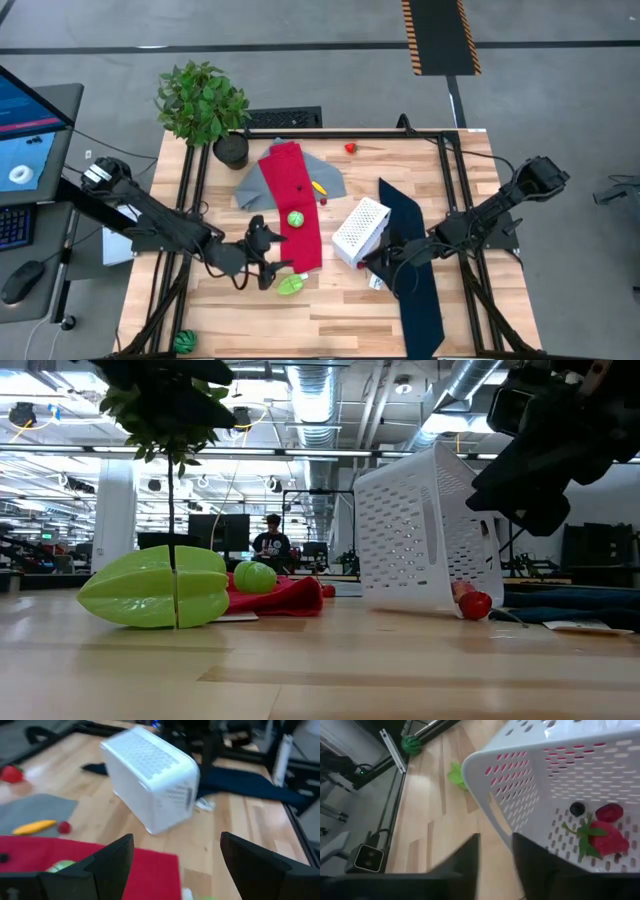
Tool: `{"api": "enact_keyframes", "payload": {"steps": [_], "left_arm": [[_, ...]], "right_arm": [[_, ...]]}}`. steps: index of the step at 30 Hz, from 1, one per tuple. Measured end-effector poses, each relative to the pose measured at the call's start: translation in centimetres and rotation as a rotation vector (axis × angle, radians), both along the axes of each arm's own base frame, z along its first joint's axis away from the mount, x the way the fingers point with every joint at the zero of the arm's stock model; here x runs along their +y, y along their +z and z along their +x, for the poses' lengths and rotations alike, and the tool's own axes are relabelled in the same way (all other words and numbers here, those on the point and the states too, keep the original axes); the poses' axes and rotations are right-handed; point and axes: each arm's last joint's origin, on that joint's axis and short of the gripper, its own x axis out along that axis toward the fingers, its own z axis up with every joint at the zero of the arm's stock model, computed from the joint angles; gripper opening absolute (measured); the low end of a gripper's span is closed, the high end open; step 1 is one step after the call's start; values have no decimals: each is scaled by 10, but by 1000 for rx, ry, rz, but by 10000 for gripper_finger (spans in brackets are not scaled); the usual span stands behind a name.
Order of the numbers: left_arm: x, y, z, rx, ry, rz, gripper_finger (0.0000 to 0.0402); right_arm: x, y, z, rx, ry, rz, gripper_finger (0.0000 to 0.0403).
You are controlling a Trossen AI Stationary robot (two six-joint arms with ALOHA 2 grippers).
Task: Pick and placing Produce into tupperware
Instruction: Adjust the white bin
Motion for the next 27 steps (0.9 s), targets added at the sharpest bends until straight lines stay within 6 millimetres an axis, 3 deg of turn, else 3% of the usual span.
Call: {"api": "enact_keyframes", "payload": {"steps": [3,13,17,21,27], "left_arm": [[11,2,4,1,22,-5,288],[60,-1,23,31,123,-13,288],[77,-2,26,46,180,-6,270],[91,-3,29,60,165,-29,210],[106,-5,30,81,181,-51,61]], "right_arm": [[-1,0,1,-6,-9,-34,24],[-12,6,11,29,-160,-81,11],[-13,10,13,83,-227,-116,11],[-12,14,15,104,-250,-108,11],[-12,17,17,131,-272,-99,11]]}}
